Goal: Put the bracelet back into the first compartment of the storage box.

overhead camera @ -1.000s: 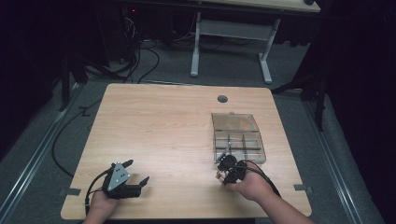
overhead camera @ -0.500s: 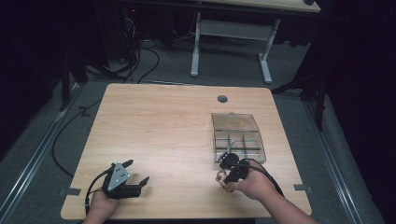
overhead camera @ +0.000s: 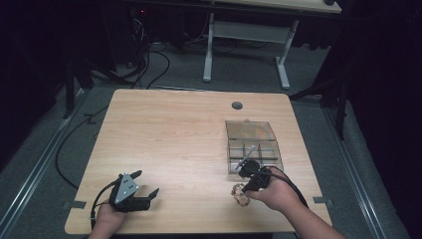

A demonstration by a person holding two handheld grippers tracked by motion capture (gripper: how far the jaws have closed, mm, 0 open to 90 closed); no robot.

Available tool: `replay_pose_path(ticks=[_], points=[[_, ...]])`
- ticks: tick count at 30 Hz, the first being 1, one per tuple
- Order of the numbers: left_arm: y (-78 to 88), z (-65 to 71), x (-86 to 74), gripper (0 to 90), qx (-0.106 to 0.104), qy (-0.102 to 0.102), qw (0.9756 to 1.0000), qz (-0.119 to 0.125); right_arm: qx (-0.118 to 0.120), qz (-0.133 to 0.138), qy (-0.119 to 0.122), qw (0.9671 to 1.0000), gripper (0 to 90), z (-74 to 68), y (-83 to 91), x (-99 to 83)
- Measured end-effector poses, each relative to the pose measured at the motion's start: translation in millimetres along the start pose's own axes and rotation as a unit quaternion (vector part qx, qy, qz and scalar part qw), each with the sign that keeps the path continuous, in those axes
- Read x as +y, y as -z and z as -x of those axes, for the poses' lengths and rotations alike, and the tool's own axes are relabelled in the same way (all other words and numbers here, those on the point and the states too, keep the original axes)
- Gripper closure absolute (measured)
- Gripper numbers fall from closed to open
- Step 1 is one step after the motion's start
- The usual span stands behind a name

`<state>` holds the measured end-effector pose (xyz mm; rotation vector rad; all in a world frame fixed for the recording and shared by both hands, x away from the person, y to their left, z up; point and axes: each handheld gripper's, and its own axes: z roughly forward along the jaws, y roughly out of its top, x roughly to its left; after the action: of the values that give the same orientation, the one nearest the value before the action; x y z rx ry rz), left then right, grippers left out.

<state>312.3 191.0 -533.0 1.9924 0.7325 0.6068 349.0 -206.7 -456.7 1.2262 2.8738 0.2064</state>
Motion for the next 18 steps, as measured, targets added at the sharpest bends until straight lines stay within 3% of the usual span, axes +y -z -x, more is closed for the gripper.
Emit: replay_pose_path(ticks=[2,4,5,10,13,18], points=[[0.0,0.0,0.0,15.4,0.0,0.0,1.0,0.0,0.007,-0.005,0.002,1.0,78.0,-1.9,-6.4,-1.1],[0.0,0.0,0.0,15.4,0.0,0.0,1.0,0.0,-0.002,-0.015,0.016,0.9998,77.3,-5.8,-16.0,-2.8],[0.1,0.0,0.0,15.4,0.0,0.0,1.0,0.0,-0.02,-0.015,0.016,0.9996,68.5,-9.3,-22.4,-3.4],[0.0,0.0,0.0,15.4,0.001,0.0,1.0,0.0,-0.033,0.007,0.017,0.9993,59.0,-14.2,-20.9,-0.6],[0.0,0.0,0.0,15.4,0.001,0.0,1.0,0.0,-0.029,0.014,0.036,0.9988,58.2,-20.7,-20.3,4.7],[0.4,0.0,-0.1,15.4,0.0,-0.001,1.0,0.0,-0.017,0.0,0.034,0.9993,62.8,-18.8,-32.8,10.8]])
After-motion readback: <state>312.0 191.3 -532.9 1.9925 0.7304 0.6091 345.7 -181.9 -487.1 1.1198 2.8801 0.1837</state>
